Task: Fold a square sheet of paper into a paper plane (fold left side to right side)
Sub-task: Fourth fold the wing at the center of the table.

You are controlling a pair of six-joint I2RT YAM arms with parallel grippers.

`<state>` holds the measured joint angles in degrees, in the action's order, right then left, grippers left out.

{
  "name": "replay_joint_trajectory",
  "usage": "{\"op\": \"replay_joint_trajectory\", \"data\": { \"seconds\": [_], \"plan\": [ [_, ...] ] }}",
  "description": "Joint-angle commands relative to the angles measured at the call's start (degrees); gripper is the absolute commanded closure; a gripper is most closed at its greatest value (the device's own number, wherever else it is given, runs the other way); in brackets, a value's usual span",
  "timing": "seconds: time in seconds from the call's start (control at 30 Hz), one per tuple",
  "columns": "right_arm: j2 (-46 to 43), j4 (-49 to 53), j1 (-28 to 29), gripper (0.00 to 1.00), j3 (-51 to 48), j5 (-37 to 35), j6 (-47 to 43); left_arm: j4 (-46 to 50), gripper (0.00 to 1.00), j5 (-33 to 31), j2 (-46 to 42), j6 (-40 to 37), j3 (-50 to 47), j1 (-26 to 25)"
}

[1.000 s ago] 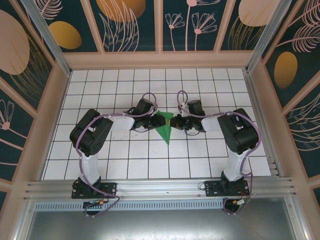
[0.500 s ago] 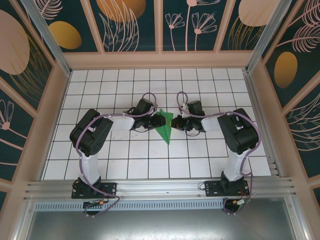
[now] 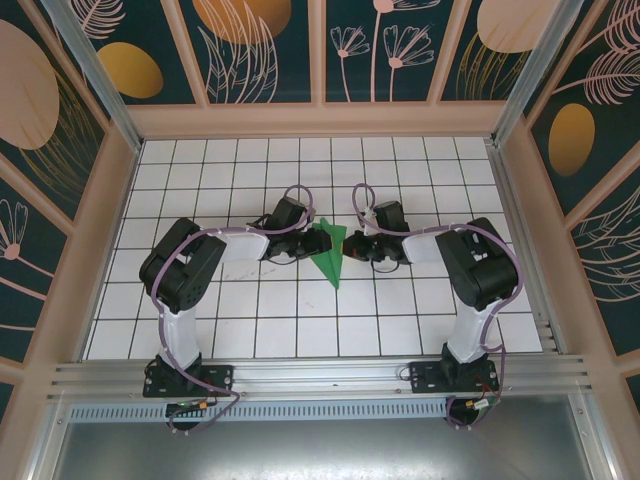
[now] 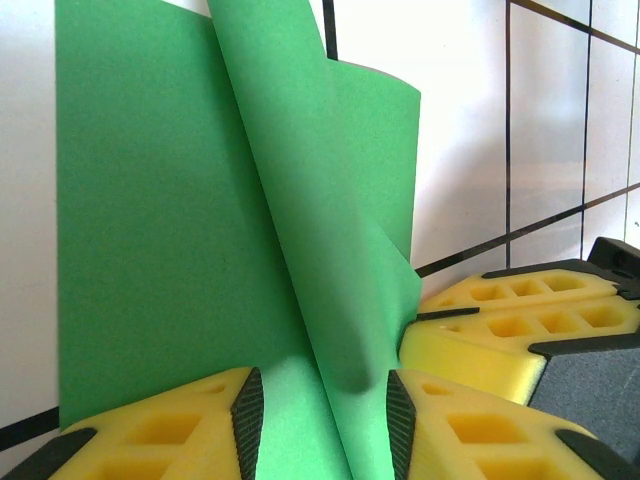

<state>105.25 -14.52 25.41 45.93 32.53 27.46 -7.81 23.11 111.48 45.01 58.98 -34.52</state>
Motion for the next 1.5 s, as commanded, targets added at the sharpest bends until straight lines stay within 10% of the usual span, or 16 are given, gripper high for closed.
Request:
{"op": "replay_joint_trajectory", "data": {
  "seconds": [0.0,1.47],
  "plan": [
    [-1.81,0.92,0.57,0.93,-0.37,-1.07,-0.92,4.33,0.59,-3.77,2.51,-1.68,-0.31,0.61],
    [-0.09,3.93,1.28,0.93,2.58,-3.75,-2.74,4.38,0.58,-3.69,2.62,-1.94,-0.53,0.66]
  ]
}}
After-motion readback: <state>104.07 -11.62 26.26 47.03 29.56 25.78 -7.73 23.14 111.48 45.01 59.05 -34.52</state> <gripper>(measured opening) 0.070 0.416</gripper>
